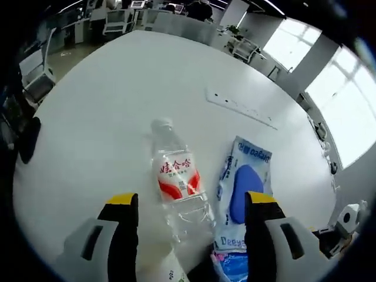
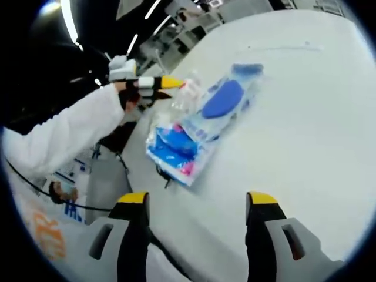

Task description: Arrange the tabletop items into an orderly group along one side of the table until the central work area is clear of visible clutter.

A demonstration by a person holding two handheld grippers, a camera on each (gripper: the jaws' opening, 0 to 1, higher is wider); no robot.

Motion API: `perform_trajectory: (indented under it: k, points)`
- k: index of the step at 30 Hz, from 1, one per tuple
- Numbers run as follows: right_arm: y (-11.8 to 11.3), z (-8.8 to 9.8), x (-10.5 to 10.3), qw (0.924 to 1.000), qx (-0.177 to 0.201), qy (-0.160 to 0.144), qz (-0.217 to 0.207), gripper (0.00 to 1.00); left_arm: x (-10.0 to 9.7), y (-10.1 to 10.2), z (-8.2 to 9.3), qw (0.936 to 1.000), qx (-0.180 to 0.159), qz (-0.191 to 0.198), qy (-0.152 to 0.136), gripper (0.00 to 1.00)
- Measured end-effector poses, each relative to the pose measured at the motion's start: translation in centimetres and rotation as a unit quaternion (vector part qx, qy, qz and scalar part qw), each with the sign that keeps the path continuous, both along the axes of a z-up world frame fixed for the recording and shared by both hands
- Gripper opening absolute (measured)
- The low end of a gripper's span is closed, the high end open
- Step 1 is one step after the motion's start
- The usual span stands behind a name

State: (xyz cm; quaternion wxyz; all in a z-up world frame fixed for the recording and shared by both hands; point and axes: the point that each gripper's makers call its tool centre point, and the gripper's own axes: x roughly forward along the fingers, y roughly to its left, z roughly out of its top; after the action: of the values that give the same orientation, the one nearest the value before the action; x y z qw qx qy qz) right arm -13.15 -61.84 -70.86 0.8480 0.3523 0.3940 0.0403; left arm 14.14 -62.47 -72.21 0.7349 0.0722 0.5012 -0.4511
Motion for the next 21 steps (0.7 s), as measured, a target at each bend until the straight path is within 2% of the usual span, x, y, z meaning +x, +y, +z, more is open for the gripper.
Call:
perform_trajectory:
  k: [6, 15, 21]
  points:
    - [-0.6, -0.3, -0.2, 0.9999, 0.006, 0.002, -0.013, 0.65, 0.4, -0.9, -0.9, 0.9998, 0.004, 0.007, 0.016, 0.71]
    - [-0.8, -0.9, -0.1, 0.9997, 0.015, 0.009, -0.02, 0.64, 1.6, -2.1, -2.1, 0.9986, 0.005, 0.043, 0.029, 0.71]
    - [-0.7, -0.9, 0.0, 0.9996, 0.019, 0.009, -0.017, 0.64, 1.5, -3.2, -2.9, 0.9987, 0.016, 0.045, 0.021, 0.7]
